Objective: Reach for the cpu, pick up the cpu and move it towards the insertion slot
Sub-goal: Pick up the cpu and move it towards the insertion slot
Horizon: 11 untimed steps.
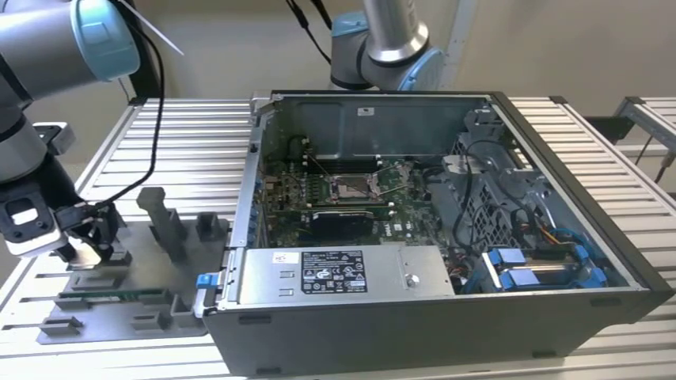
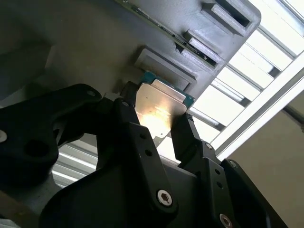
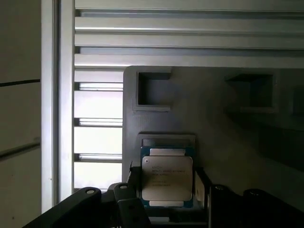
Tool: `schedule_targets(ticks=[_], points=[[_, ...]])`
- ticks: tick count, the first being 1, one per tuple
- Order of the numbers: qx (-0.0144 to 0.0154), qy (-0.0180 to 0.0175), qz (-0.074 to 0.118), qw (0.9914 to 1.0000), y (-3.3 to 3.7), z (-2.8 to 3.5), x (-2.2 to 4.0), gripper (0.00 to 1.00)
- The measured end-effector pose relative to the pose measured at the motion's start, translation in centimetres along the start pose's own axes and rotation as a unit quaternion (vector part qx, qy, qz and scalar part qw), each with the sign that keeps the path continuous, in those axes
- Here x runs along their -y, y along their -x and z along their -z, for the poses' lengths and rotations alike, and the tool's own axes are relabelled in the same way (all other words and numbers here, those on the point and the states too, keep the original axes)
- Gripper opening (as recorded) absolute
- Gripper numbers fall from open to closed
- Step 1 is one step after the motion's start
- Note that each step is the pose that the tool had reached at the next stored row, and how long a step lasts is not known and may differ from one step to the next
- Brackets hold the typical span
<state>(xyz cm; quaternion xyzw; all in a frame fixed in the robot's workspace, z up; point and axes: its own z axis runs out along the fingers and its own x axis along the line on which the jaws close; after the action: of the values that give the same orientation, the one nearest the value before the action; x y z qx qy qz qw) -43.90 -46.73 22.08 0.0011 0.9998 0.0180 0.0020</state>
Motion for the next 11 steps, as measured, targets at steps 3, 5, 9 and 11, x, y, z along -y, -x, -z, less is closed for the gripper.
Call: schedule_targets(ticks=[3, 5, 9, 11], points=[[0.0, -0.0002, 0.0, 1.0, 0.0, 0.41, -0.01, 0.0], [0.0, -0.0003, 0.0, 1.0, 0.01, 0.71, -0.02, 0.0], [0.0, -0.0006, 0.0, 1.0, 0.01, 1.33, -0.05, 0.0], [0.0, -0.0007, 0.0, 1.0, 0.01, 1.63, -0.06, 0.0]])
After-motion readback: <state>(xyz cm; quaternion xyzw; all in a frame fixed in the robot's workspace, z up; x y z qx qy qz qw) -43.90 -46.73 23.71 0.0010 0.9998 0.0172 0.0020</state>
